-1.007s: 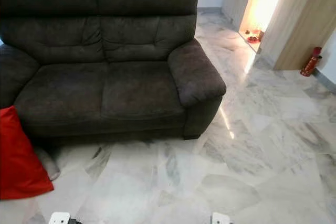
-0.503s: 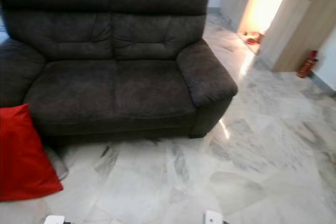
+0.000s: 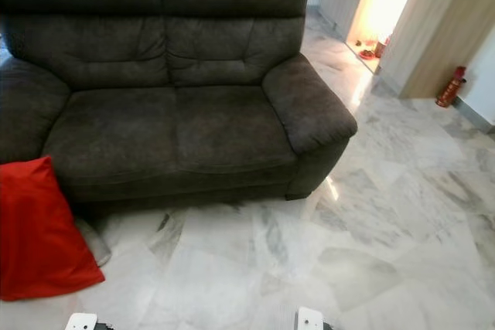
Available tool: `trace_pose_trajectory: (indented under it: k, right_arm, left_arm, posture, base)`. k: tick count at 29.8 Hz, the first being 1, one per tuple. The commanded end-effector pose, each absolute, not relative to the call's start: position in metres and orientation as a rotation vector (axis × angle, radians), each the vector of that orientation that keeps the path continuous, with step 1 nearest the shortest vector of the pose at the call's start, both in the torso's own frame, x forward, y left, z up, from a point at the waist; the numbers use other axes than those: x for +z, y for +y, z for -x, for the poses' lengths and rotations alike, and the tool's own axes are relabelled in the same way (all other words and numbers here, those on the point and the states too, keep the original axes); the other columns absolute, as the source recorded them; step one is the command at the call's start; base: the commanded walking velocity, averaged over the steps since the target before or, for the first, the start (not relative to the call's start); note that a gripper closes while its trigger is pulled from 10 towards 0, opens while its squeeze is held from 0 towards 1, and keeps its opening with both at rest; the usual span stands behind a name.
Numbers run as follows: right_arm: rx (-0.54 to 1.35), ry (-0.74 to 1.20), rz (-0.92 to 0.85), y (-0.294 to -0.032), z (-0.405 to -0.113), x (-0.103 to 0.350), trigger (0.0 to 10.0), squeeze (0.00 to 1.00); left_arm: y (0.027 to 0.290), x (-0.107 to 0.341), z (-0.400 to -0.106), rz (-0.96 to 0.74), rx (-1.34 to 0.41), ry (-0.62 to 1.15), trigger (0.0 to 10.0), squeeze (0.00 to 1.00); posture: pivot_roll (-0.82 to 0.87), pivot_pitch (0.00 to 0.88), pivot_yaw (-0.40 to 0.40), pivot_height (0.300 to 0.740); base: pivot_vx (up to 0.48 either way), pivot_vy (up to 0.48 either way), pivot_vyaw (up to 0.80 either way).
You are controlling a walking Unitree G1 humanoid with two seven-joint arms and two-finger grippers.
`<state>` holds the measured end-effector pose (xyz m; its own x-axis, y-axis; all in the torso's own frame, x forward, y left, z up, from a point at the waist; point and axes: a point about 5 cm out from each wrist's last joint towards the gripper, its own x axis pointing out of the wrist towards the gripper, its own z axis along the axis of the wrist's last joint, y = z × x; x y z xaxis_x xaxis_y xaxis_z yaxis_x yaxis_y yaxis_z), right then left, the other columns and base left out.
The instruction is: Move the pillow to the sofa from floor
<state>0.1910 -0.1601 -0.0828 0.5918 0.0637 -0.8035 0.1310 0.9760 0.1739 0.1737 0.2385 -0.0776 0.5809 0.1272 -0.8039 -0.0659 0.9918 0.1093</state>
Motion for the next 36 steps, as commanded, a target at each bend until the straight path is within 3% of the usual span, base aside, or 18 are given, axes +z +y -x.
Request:
trace_pose_trajectory:
  k: [1,30,36]
  right_arm:
    - [-0.047,0.967,-0.219,-0.1617,-0.1825,-0.087,10.0,0.0]
    - [-0.043,0.977,-0.214,-0.1587,-0.1771,-0.0896,10.0,0.0]
    - [-0.068,0.974,-0.239,-0.163,-0.1752,-0.0901,10.0,0.0]
  left_arm:
    - [0.2371,-0.0797,-0.1699,-0.061,0.108,0.957,10.0,0.0]
    - [0.2373,-0.0802,-0.169,-0.062,0.106,0.964,10.0,0.0]
    - [0.2376,-0.0802,-0.1689,-0.062,0.109,0.963,10.0,0.0]
  posture:
    - [0.08,0.087,-0.013,0.74]
    - [0.08,0.09,-0.013,0.74]
    - [0.08,0.09,-0.013,0.74]
  base:
    - [0.0,0.0,0.43]
    - [0.0,0.0,0.79]
    - [0.0,0.0,0.0]
